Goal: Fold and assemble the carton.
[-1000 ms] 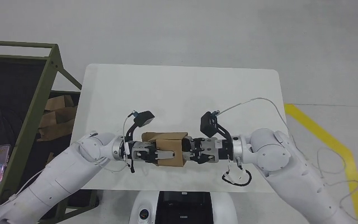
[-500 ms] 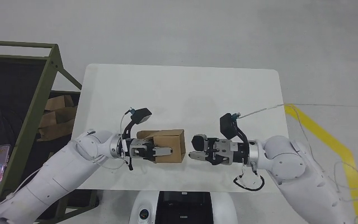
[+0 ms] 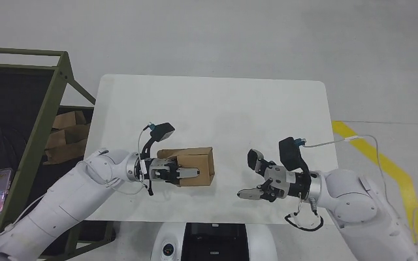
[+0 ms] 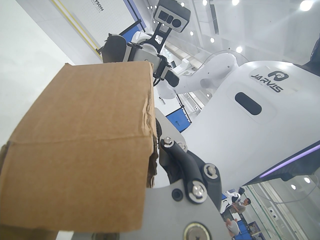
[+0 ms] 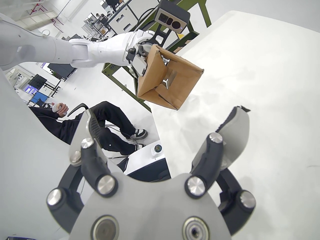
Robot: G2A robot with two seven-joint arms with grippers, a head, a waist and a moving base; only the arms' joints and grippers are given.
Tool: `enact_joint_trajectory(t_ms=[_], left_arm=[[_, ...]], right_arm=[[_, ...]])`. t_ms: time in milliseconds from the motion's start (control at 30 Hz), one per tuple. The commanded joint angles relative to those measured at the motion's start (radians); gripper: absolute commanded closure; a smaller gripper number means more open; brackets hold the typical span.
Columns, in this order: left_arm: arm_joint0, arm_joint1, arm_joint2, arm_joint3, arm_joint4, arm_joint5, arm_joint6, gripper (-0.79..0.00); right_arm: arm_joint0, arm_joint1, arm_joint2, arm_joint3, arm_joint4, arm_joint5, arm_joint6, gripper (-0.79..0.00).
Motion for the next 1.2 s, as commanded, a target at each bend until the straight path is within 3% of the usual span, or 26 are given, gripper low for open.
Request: enact_joint_trajectory(t_ms=[0,300,533,800,1000,1167], left_arm=[[0.000,0.000,0.000,0.000,0.000,0.000,0.000,0.000],[0.000,0.000,0.000,0.000,0.000,0.000,0.000,0.000],[-0.025,-0.012,-0.003,-0.014,0.066,0.052,-0.022,0.000],[-0.121,-0.020,0.007,-0.052,0.261,0.098,-0.098,0.000],[-0.213,-0.017,0.056,-0.106,0.465,0.149,-0.149,0.000],[-0.286,-0.020,0.115,-0.135,0.558,0.162,-0.162,0.000]], right_arm=[[0.000,0.000,0.000,0.000,0.000,0.000,0.000,-0.785],[0.000,0.000,0.000,0.000,0.000,0.000,0.000,-0.785],[0.000,0.000,0.000,0.000,0.000,0.000,0.000,-0.785],[-0.027,0.001,0.030,0.001,-0.026,0.015,-0.062,-0.785],[-0.099,0.004,0.098,-0.018,-0.042,0.009,-0.142,-0.785],[-0.167,0.005,0.154,-0.012,-0.035,0.072,-0.206,-0.785]])
